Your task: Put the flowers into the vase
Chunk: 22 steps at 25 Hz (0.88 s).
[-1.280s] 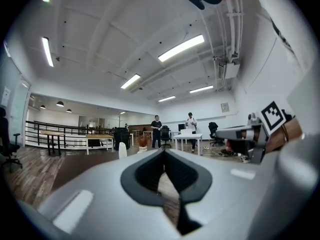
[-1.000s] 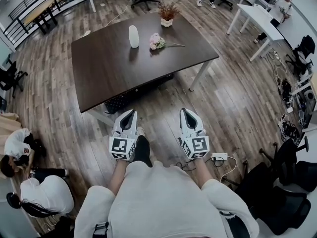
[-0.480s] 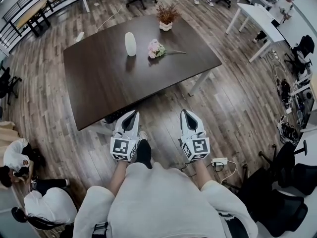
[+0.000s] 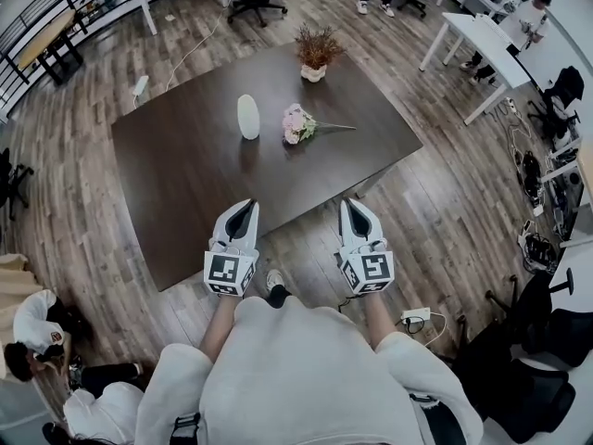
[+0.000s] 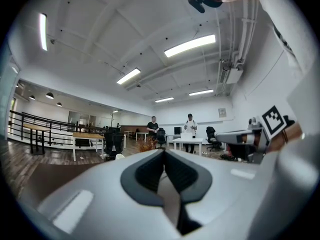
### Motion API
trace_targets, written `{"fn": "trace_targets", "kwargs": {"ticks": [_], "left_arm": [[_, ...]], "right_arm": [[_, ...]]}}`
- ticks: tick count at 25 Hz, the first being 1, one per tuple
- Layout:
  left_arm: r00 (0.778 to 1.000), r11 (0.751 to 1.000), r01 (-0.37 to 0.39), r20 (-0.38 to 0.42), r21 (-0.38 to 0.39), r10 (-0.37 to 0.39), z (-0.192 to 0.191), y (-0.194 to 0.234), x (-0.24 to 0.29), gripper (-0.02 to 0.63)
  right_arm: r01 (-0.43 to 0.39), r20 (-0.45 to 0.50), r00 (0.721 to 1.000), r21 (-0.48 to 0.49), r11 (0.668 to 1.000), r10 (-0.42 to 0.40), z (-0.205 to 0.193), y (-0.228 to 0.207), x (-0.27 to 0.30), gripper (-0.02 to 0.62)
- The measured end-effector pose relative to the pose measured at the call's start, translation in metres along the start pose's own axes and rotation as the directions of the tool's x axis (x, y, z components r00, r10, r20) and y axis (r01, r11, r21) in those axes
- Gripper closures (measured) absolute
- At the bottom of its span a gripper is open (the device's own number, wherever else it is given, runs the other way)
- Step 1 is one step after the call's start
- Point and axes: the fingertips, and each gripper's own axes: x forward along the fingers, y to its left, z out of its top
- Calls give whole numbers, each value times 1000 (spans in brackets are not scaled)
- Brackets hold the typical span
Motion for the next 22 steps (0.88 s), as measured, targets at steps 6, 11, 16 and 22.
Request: {"fn": "trace_targets", "kwargs": {"ticks": [6, 11, 16, 22], "left_arm": [[1000, 1000, 23, 3, -13, -23, 1, 30, 31, 597], [999, 999, 31, 8, -17, -31, -3, 40, 48, 597], [1000, 1000, 7, 7, -27, -6, -6, 57, 71, 597], [998, 998, -58, -5, -24, 58, -11, 74, 108, 597]], "right_arm": [[38, 6, 999, -5, 999, -38, 7, -10, 41, 598], [58, -5, 998, -10, 998, -58, 1, -23, 57, 598], [54, -1, 999, -9, 999, -54, 1, -38, 84, 598], [17, 0, 1000, 2, 1000, -17, -4, -71, 129, 598]]}}
